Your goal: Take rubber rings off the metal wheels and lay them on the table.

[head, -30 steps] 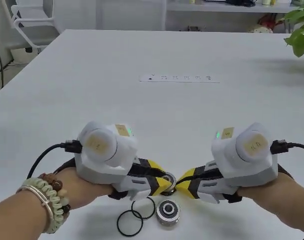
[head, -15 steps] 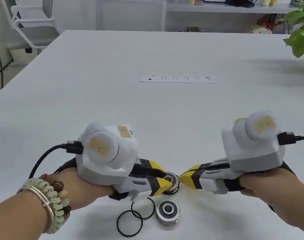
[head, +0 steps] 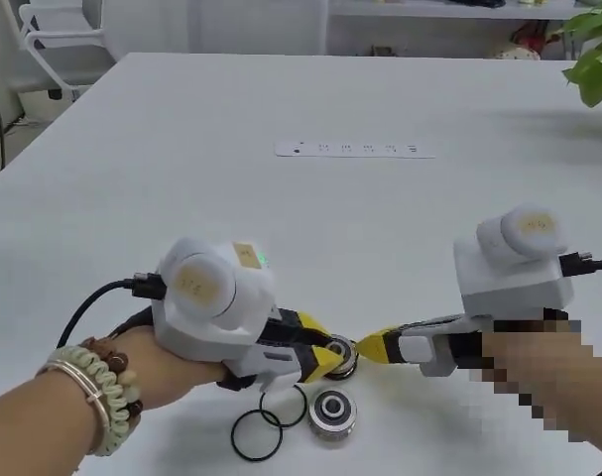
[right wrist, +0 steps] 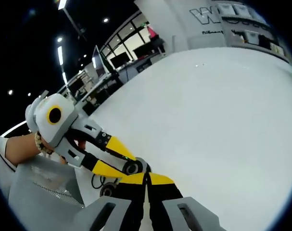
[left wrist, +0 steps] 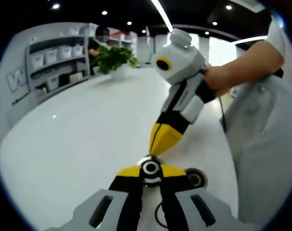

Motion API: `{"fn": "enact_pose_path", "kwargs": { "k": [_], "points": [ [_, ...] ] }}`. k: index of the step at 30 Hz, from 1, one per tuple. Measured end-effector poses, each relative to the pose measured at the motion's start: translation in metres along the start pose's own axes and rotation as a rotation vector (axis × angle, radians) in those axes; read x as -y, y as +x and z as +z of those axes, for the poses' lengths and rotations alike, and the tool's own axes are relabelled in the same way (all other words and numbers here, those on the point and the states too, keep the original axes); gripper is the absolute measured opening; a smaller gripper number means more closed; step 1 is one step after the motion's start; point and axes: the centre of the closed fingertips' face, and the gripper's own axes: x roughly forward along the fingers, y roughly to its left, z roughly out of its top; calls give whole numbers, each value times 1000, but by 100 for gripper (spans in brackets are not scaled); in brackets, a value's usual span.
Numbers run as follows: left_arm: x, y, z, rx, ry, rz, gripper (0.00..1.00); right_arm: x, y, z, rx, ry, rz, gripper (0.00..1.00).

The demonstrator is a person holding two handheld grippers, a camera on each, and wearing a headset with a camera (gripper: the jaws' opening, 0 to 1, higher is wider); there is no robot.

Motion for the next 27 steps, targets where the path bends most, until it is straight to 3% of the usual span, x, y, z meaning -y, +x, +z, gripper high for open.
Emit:
{"fn": "enact_pose_path", "kwargs": {
  "k": [5, 14, 27],
  "points": [
    [0, 0, 0, 2, 4, -4, 14, -1, -2, -4, -7, 68, 3, 0],
    [0, -1, -1, 10, 16, 1, 13, -2, -3, -4, 6, 115, 0, 0],
    [0, -1, 0, 9, 18, 9, 13, -7, -1, -2, 1, 82, -1, 0]
  ]
}}
